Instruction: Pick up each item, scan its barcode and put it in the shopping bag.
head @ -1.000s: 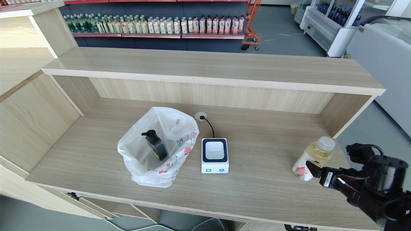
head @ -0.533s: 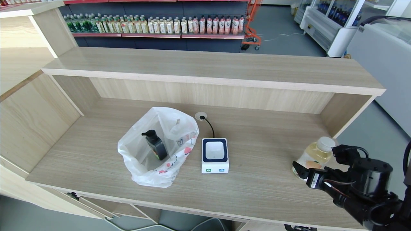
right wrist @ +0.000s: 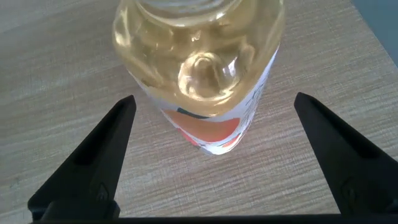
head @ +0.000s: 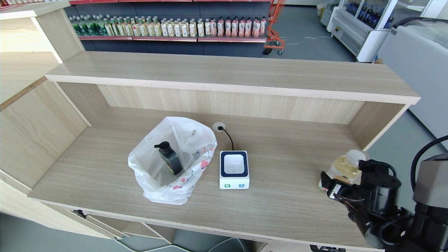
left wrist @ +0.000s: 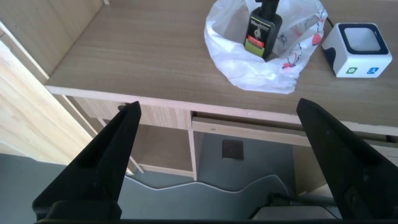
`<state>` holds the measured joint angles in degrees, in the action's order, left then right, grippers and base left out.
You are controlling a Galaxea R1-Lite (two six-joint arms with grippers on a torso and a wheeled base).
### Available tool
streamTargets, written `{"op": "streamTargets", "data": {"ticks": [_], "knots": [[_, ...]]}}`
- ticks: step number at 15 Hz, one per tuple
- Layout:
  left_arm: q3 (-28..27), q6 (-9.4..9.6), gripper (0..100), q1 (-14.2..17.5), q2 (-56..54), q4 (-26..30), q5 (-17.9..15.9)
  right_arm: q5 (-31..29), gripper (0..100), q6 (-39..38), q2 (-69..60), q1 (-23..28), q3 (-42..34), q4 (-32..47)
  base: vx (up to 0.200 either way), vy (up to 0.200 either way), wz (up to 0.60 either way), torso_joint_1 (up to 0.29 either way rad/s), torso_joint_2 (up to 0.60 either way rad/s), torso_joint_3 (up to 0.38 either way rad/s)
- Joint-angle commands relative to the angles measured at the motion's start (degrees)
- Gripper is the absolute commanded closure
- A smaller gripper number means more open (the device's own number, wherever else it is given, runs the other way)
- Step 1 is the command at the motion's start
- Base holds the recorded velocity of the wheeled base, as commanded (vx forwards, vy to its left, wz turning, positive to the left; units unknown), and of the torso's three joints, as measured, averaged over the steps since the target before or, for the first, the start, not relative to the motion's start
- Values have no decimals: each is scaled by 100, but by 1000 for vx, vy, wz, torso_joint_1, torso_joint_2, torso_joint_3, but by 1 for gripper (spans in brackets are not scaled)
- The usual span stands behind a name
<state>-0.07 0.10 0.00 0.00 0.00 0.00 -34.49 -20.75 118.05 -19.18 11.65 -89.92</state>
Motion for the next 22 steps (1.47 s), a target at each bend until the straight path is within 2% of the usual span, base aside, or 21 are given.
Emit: {"op": "streamTargets", "data": {"ticks": [1, 7, 16, 17, 22], "knots": [[7, -1, 0, 0, 9, 0, 0, -181, 0, 9, 192, 10, 127, -8, 0, 0, 0, 0, 0, 0], [7, -1, 0, 0, 9, 0, 0, -111, 0, 150, 280, 221, 355, -8, 0, 0, 0, 0, 0, 0], [-1, -1, 0, 0, 9, 0, 0, 794, 0, 721, 376, 555, 645, -8, 0, 0, 0, 0, 0, 0], [-1, -1, 0, 0, 9, 0, 0, 803, 100, 756, 394, 555, 636, -8, 0, 0, 0, 0, 0, 0], [-1, -1, 0, 0, 9, 0, 0, 970, 100, 976, 359, 573, 636, -8, 0, 0, 0, 0, 0, 0]]}}
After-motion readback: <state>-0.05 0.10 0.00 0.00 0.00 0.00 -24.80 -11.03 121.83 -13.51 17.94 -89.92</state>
